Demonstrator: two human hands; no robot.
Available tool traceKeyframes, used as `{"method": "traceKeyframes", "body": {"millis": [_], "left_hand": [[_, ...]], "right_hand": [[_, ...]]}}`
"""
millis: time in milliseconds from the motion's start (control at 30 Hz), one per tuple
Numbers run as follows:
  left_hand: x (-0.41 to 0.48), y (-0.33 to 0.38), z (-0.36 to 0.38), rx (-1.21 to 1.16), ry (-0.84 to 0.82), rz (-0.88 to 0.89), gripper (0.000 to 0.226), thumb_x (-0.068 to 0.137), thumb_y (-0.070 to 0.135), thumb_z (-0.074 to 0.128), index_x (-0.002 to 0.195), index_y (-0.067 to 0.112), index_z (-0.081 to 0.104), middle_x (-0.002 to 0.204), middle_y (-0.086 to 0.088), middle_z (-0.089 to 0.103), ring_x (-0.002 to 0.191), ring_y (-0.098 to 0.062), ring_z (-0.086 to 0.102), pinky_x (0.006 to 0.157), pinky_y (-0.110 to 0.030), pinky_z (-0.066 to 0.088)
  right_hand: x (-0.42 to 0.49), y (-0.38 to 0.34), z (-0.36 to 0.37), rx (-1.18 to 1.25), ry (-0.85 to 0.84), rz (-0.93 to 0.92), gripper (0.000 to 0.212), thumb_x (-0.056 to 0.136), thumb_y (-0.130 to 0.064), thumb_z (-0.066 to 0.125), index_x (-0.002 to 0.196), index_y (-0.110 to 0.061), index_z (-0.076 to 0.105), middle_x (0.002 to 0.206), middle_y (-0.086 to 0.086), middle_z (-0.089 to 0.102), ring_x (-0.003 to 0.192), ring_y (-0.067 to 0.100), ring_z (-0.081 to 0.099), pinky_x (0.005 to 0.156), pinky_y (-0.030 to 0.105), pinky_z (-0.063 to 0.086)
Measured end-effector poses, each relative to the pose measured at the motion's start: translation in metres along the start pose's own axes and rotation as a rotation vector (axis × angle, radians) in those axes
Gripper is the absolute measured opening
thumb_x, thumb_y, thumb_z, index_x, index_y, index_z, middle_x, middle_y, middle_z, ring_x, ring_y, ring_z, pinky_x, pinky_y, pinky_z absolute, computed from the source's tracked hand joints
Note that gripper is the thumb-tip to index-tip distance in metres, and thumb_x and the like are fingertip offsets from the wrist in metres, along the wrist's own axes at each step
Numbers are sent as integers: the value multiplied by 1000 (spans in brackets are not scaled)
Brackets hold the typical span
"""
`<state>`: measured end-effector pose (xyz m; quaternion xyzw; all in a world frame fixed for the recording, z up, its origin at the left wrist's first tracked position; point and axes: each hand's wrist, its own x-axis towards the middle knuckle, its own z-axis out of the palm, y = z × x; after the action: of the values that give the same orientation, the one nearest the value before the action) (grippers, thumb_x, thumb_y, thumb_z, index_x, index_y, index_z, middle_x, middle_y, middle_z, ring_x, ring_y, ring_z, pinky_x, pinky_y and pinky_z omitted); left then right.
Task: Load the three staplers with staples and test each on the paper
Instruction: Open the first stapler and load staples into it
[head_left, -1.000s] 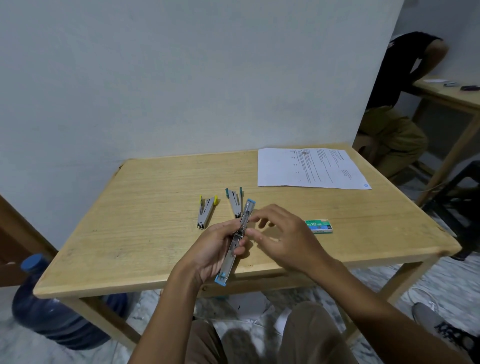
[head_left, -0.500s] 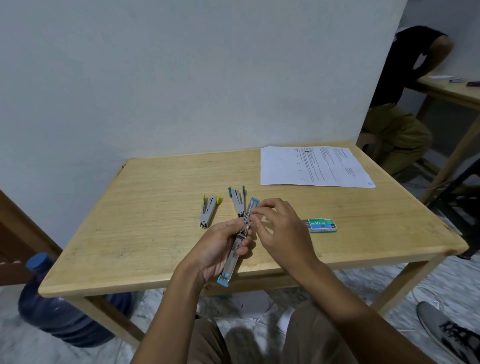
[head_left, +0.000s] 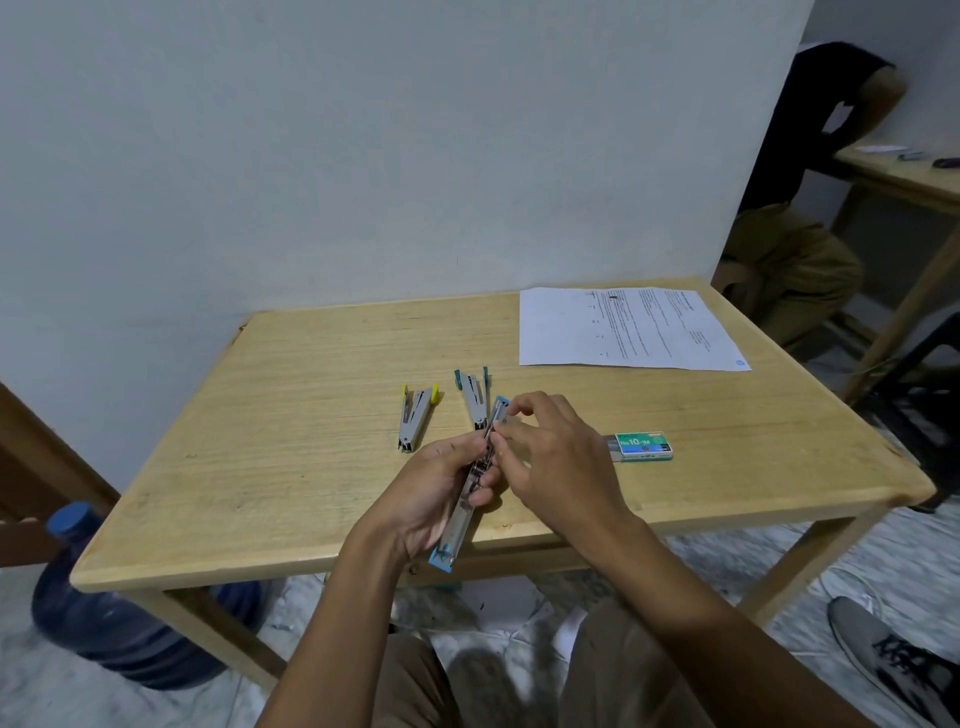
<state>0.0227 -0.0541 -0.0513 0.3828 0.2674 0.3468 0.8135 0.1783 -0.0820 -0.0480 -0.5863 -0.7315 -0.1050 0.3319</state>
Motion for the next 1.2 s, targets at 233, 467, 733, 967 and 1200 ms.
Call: {"method": "traceKeyframes", "body": {"millis": [233,467,733,967,1200], "left_hand": [[1,0,-1,1,23,0,23,102,13,42,110,-1,58,67,-12,44,51,-16,41,51,-24,34],[-1,0,2,27,8,13,25,101,13,42,90,0,61,67,-12,43,52,-17,38,50,-24,33],[-4,2,9,0,31,18,25,101,7,40,89,-2,59,64,-10,47,50,-13,41,45,-20,34],[-6,3,12,-3,36,4,24,102,6,38,91,-2,58,64,-9,48,50,-12,43,47,-21,34],[-5,2,10,-5,35,18,23,101,8,40,96,-3,60,65,-9,47,52,-14,41,49,-23,33]], "right_hand": [[2,-1,0,-44,-8,22,16,89,-31,65,97,-26,78,113,-4,63,101,15,58,67,30,47],[4,7,1,121,-35,14,13,89,-24,66,96,-22,77,107,-6,59,96,12,57,61,31,52],[10,8,3,262,-53,182,10,88,-28,69,95,-23,75,102,-10,56,95,7,53,68,30,51],[12,3,-1,163,-77,176,13,90,-28,67,97,-22,76,101,-9,58,95,9,55,66,25,45],[5,5,-1,201,-132,212,25,93,-43,52,107,-33,70,111,-20,54,99,3,54,70,25,46]]}}
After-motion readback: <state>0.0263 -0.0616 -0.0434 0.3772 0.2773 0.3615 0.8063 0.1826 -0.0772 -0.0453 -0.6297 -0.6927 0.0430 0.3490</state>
